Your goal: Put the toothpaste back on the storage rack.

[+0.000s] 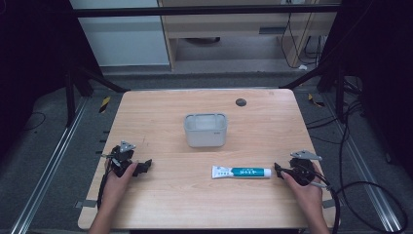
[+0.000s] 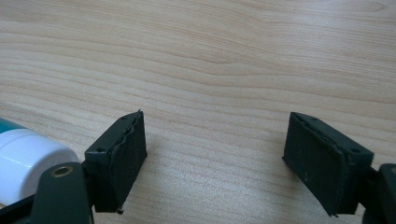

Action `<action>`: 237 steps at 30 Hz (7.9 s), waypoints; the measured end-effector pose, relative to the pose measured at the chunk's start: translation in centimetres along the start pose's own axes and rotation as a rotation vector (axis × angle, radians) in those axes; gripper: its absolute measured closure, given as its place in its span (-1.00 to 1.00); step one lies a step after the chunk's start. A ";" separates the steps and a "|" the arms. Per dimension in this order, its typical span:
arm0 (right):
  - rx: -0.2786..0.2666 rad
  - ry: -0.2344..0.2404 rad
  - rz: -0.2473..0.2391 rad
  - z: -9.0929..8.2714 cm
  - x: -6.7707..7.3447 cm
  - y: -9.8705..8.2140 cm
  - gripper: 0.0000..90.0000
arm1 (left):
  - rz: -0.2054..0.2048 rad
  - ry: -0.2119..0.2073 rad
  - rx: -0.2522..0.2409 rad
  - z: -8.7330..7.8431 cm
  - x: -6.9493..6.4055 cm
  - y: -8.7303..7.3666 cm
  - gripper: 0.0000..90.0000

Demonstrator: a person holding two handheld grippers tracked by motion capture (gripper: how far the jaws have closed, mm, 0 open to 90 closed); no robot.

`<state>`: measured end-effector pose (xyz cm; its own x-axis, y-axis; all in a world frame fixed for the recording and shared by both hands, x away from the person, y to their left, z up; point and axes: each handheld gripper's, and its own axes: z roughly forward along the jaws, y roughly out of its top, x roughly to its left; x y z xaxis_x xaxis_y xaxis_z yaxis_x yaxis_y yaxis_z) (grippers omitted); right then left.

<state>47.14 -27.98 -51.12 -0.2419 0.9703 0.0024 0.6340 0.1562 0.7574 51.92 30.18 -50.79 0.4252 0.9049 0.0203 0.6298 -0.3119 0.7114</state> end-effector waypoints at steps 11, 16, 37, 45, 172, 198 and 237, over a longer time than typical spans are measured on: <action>0.010 0.014 -0.011 0.0 0.1 0.0 -0.64 | 0.001 0.000 0.000 0.0 0.0 0.0 -1.00; 0.032 0.035 -0.059 -1.3 0.3 0.5 -0.69 | -0.001 0.000 -0.001 0.0 0.0 0.0 -1.00; 0.063 0.237 -0.499 -4.9 5.9 8.7 -0.76 | 0.004 0.000 0.003 0.0 0.0 0.0 -1.00; 0.155 0.320 -0.659 -4.0 8.8 11.1 -0.59 | 0.003 0.000 0.002 0.0 0.0 0.0 -1.00; 0.418 0.532 -0.878 1.7 13.9 12.7 0.77 | 0.003 -0.006 0.000 0.1 0.1 0.1 -1.00; 0.082 0.533 -0.666 -3.2 14.2 17.5 0.77 | 0.004 -0.006 0.001 0.0 0.1 0.1 -1.00; -0.223 0.503 -0.420 -4.7 19.4 22.7 0.78 | 0.004 -0.006 0.001 0.1 0.1 0.0 -1.00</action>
<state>53.40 -6.49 -30.82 -0.7792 0.6241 -0.0588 0.2590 0.4059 0.8765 52.02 30.22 -50.79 0.4313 0.9020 0.0186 0.6288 -0.3154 0.7107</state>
